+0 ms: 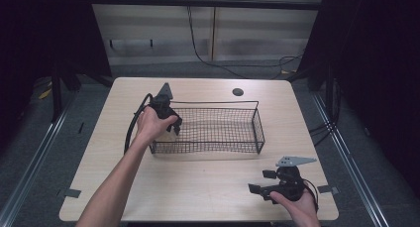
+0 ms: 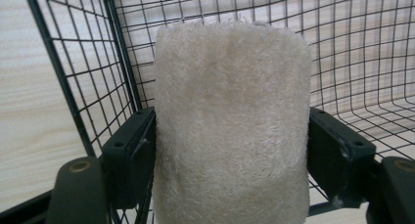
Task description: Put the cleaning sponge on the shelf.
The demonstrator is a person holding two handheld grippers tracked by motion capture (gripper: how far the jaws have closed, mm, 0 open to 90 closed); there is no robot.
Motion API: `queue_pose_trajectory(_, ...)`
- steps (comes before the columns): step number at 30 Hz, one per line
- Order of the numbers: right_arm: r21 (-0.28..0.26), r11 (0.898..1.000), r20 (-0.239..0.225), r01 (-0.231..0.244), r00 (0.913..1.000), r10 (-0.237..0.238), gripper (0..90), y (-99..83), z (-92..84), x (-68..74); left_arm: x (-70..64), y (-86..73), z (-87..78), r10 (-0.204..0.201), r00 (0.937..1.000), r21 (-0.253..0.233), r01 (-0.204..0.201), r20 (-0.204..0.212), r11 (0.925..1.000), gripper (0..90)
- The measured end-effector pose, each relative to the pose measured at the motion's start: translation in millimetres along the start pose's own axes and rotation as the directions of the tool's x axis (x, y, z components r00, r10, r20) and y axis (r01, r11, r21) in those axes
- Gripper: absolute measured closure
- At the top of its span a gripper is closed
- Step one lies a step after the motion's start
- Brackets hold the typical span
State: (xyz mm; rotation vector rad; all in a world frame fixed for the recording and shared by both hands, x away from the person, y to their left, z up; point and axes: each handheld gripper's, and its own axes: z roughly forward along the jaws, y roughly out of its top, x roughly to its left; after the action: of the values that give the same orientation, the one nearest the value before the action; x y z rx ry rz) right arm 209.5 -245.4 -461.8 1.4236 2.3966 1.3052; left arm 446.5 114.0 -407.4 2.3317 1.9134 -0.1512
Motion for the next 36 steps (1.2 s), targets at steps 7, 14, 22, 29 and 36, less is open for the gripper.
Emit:
queue_pose_trajectory(7, 0.003, 1.000, -0.002, -0.001, 1.0000, 0.001, 15.1, 0.3, 0.8, 0.2, 6.4, -0.9, 8.0, -0.018, 0.9997, 0.016, 0.017, 0.015, 0.9997, 26.6)
queue_pose_trajectory(14, 0.003, 1.000, 0.000, -0.004, 1.0000, 0.004, 15.1, 0.3, 0.9, -0.3, 5.5, -1.3, 14.7, -0.031, 0.9995, 0.026, 0.031, 0.008, 0.9992, 26.6)
queue_pose_trajectory(22, 0.005, 1.000, -0.004, -0.001, 1.0000, 0.001, 15.1, 0.3, 0.9, 0.2, -0.4, -1.0, 22.1, -0.028, 0.9992, 0.032, 0.029, -0.028, 0.9991, 26.5)
queue_pose_trajectory(29, 0.009, 1.000, -0.003, 0.001, 1.0000, -0.001, 15.1, 0.4, 1.2, -0.1, -0.8, -1.1, 22.9, -0.038, 0.9992, 0.013, 0.038, -0.015, 0.9992, 26.5)
queue_pose_trajectory(36, 0.006, 1.000, -0.004, -0.002, 1.0000, 0.002, 15.1, 0.3, 0.9, 0.2, -2.9, -0.4, 26.1, -0.026, 0.9992, 0.027, 0.027, -0.029, 0.9993, 26.4)
